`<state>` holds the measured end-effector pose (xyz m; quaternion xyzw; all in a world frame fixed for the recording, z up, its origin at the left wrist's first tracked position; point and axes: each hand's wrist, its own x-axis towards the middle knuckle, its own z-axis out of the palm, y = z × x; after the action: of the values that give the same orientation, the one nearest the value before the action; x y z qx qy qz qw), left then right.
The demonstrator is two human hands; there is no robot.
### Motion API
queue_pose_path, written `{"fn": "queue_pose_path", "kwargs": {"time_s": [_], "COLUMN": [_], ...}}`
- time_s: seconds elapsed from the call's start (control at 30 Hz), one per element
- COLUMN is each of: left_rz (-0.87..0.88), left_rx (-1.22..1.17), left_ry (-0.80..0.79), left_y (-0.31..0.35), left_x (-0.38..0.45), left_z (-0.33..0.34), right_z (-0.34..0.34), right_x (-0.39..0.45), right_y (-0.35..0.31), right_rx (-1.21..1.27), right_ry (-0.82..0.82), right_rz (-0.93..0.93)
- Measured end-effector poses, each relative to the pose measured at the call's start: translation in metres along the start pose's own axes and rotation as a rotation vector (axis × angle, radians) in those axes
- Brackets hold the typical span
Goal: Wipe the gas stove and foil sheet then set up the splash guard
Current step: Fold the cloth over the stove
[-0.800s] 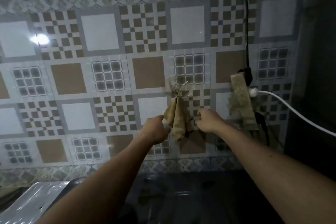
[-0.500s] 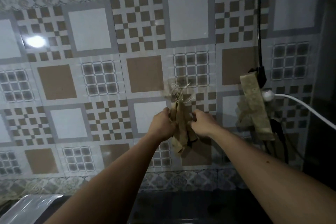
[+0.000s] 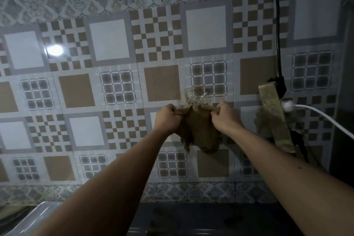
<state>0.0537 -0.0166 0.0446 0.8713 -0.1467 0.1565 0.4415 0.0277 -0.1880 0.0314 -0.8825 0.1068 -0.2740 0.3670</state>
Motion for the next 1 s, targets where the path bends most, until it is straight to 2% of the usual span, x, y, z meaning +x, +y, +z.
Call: {"fn": "queue_pose_path", "kwargs": {"time_s": [0.1,0.3,0.5,0.6,0.73,0.9,1.0], "left_rz": [0.016,0.029,-0.076,-0.165,-0.261,-0.349,-0.372], "left_rx": [0.020,0.127,0.129,0.044,-0.093,-0.344,-0.522], "left_ry": [-0.006,-0.099,-0.341,-0.410,-0.397,-0.348,-0.350], "left_y": [0.010,0.030,0.053,0.057,0.055,0.054,0.059], "left_x": [-0.012,-0.067,-0.168,-0.218,-0.280,-0.326,-0.348], "left_z": [-0.028,-0.083,-0.143,-0.161,-0.178,-0.189,-0.200], "right_z": [-0.020,-0.059,-0.094,-0.093,-0.083,-0.078,-0.079], "right_x": [-0.016,-0.079,-0.195,-0.248,-0.319,-0.391,-0.420], "right_y": [-0.008,-0.039,-0.081,-0.093,-0.115,-0.143,-0.150], "right_rx": [0.008,-0.012,0.045,0.023,0.062,0.229,0.451], "right_ry": [0.057,-0.036,-0.052,-0.043,-0.056,-0.120,-0.175], "right_rz": [-0.069,-0.169,-0.138,-0.139,-0.201,-0.163,-0.076]}}
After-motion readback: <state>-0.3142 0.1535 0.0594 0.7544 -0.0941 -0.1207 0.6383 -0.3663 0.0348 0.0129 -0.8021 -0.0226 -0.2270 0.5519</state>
